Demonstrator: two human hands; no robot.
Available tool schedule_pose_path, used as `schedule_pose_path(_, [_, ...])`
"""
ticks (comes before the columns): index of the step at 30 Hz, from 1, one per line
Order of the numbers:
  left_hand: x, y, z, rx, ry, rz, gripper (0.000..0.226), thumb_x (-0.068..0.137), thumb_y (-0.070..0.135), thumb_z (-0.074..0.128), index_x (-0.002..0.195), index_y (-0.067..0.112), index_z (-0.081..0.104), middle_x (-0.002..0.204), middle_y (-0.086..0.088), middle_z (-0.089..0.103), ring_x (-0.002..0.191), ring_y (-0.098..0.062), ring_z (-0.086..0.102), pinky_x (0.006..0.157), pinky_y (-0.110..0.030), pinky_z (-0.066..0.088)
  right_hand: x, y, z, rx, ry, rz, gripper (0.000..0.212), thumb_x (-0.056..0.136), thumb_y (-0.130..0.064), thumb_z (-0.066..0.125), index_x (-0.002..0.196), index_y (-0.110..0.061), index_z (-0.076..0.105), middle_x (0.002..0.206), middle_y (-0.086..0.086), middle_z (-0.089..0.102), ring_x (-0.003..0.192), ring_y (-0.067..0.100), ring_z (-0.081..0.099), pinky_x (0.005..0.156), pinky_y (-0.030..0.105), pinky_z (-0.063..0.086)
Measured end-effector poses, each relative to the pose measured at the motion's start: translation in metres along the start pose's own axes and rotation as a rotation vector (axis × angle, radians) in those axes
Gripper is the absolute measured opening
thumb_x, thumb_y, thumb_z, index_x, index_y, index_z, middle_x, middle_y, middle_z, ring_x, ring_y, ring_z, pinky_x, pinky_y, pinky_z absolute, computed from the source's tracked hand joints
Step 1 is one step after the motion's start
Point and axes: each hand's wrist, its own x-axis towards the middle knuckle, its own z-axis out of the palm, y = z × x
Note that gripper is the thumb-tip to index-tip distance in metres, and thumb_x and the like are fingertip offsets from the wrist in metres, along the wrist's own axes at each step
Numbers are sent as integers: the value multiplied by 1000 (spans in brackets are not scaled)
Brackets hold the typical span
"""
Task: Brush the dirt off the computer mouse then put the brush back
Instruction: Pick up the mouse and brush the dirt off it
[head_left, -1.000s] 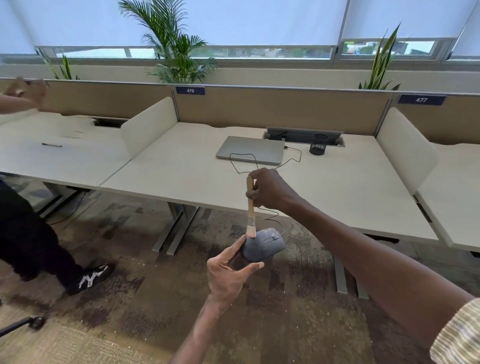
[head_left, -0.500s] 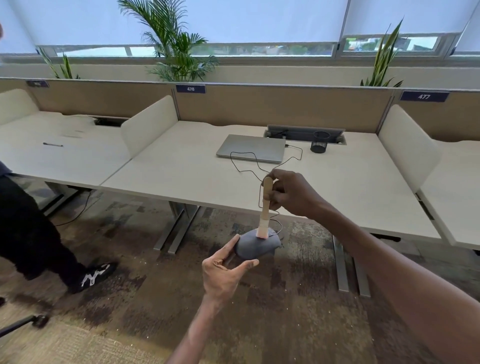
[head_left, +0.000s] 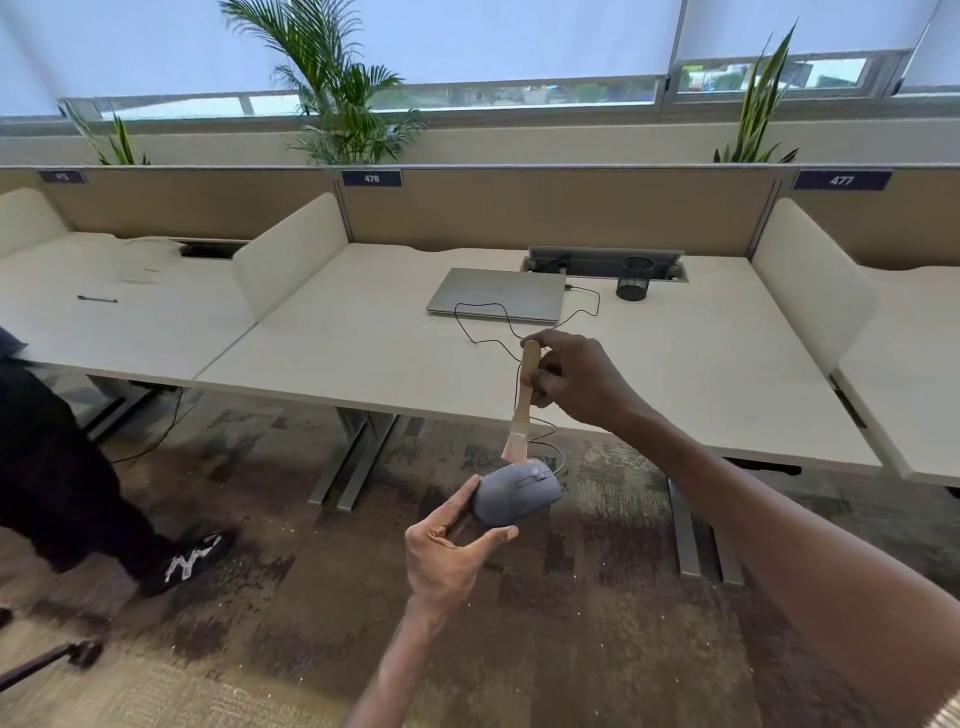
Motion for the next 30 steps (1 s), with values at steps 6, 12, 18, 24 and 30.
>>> schedule_pose_path(6, [-4, -2, 1, 18, -25, 27, 78, 57, 37, 101, 129, 35, 68, 122, 6, 74, 115, -19, 71, 92, -34, 60, 5, 4, 12, -93, -74, 76, 15, 88, 6, 68, 103, 7, 65, 81, 23, 73, 63, 25, 74, 65, 37, 65])
schedule_pose_path(12, [-9, 0, -1, 21, -19, 36, 78, 56, 41, 100, 127, 38, 68, 120, 13, 74, 112, -14, 72, 91, -29, 59, 9, 5, 12, -181, -33, 92, 8, 89, 6, 65, 97, 5, 64, 85, 26, 71, 68, 33, 73, 57, 32, 60])
schedule_pose_path(18, [-8, 3, -5, -13, 1, 11, 75, 55, 43, 100, 124, 43, 69, 119, 14, 74, 112, -13, 72, 90, -27, 59, 6, 7, 7, 30, -52, 63, 26, 89, 8, 65, 113, -3, 63, 84, 26, 71, 65, 27, 73, 66, 36, 64])
schedule_pose_path(24, [-6, -2, -5, -50, 3, -26, 79, 55, 40, 101, 126, 39, 69, 123, 8, 73, 116, -18, 71, 93, -30, 59, -5, 17, -1, 30, -66, 69, 32, 90, 17, 56, 114, -3, 60, 78, 20, 69, 63, 27, 68, 69, 43, 63])
schedule_pose_path(30, [-3, -6, -8, -83, 13, -58, 79, 53, 40, 102, 125, 40, 70, 125, 3, 73, 118, -19, 70, 97, -35, 57, -7, 15, -13, 129, -6, 38, 32, 89, 23, 48, 113, 4, 58, 86, 30, 69, 71, 27, 69, 66, 36, 62])
